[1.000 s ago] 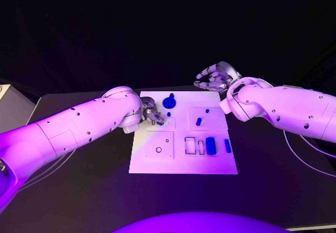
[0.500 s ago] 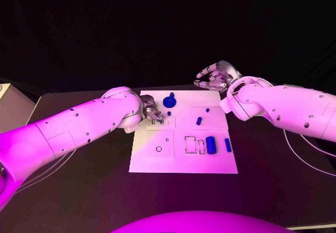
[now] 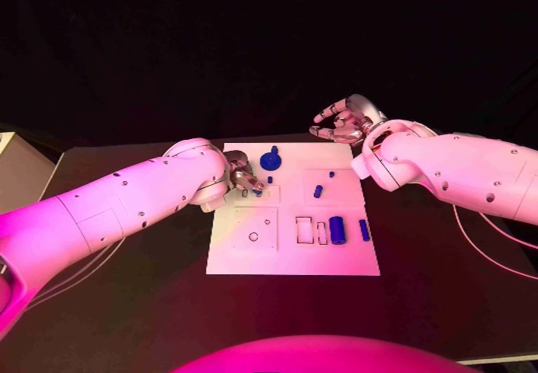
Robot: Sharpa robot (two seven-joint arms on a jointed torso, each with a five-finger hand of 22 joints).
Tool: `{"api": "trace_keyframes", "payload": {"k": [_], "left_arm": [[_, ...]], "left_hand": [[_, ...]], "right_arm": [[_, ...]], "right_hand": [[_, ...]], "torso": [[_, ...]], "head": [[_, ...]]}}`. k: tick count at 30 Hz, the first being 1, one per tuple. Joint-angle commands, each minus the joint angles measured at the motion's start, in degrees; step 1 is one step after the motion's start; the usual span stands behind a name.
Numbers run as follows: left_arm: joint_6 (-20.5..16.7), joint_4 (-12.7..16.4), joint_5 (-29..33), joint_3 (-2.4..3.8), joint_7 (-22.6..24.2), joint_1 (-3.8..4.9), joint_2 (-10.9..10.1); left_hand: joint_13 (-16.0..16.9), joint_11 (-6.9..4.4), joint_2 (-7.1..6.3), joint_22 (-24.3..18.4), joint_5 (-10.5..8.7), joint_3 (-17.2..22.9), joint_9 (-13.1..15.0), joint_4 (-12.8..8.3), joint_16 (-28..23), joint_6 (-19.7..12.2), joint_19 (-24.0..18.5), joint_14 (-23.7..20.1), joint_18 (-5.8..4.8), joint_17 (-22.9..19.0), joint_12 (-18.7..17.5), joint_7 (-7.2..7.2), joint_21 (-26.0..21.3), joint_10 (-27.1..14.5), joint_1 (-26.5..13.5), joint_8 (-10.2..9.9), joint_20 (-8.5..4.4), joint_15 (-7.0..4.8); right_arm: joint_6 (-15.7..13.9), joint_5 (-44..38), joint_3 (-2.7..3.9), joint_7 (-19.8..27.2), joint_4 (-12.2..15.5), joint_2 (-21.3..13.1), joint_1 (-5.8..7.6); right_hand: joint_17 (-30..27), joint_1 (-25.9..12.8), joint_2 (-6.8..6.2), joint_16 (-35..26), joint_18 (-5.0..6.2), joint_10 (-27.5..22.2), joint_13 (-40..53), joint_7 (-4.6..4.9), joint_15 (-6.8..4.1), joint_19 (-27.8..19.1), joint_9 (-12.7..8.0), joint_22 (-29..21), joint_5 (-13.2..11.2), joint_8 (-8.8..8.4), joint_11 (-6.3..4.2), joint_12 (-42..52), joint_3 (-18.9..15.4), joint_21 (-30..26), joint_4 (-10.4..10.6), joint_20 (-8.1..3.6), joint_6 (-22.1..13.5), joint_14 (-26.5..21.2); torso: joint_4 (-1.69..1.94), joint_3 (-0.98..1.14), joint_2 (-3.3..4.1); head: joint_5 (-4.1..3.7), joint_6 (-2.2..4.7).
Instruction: Assemble the parts on the task board
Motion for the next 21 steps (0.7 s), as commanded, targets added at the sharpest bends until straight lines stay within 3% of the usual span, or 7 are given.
{"api": "trace_keyframes", "payload": {"k": [1, 8, 21], "left_arm": [[0.68, -0.09, 0.37, 0.00, 0.59, -0.12, 0.18], [0.95, -0.27, 0.37, -0.03, 0.58, -0.21, 0.26], [1.35, -0.48, -0.16, -0.05, 0.57, -0.26, 0.18]], "left_hand": [[-0.06, 0.02, 1.53, 4.62, -0.12, 7.30, 15.21, -7.47, 0.37, 3.27, 0.47, 6.06, -0.60, 15.09, 0.23, -2.68, 0.37, 0.52, 1.03, 0.11, 0.02, -0.52], [-0.06, 0.02, 1.53, 4.62, -0.12, 7.30, 15.21, -7.47, 0.37, 3.27, 0.47, 6.06, -0.60, 15.09, 0.23, -2.68, 0.37, 0.52, 1.03, 0.11, 0.02, -0.52], [-0.16, 0.03, 1.60, 4.59, -0.31, 7.30, 15.26, -7.48, 0.37, 3.26, 0.46, 6.06, -0.59, 15.09, 0.14, -2.67, 0.36, 0.46, 1.05, 0.00, 0.00, -0.52]], "right_arm": [[0.56, -0.52, 0.02, 0.23, 0.05, 0.03, 0.02], [0.59, -0.56, 0.02, 0.22, 0.04, 0.05, 0.02], [0.63, -0.58, 0.02, 0.23, 0.03, 0.05, 0.02]], "right_hand": [[13.29, -0.33, -0.30, -0.02, -0.38, 1.91, 11.46, -0.03, -0.37, 6.00, 0.07, 15.09, 0.20, 0.44, -0.41, 0.35, 0.55, 0.25, 0.10, -0.33, -0.19, 5.52], [13.29, -0.33, -0.30, -0.02, -0.38, 1.91, 11.46, -0.03, -0.37, 6.00, 0.07, 15.09, 0.20, 0.44, -0.41, 0.35, 0.55, 0.25, 0.10, -0.33, -0.19, 5.52], [13.29, -0.33, -0.30, -0.02, -0.38, 1.91, 11.46, -0.03, -0.37, 6.00, 0.07, 15.09, 0.20, 0.44, -0.41, 0.35, 0.55, 0.25, 0.10, -0.33, -0.19, 5.52]], "torso": [[0.04, 0.02, -0.04], [0.00, 0.09, -0.08], [0.03, 0.01, -0.09]], "head": [[-0.05, -0.16], [-0.05, -0.32], [-0.03, -0.41]]}}
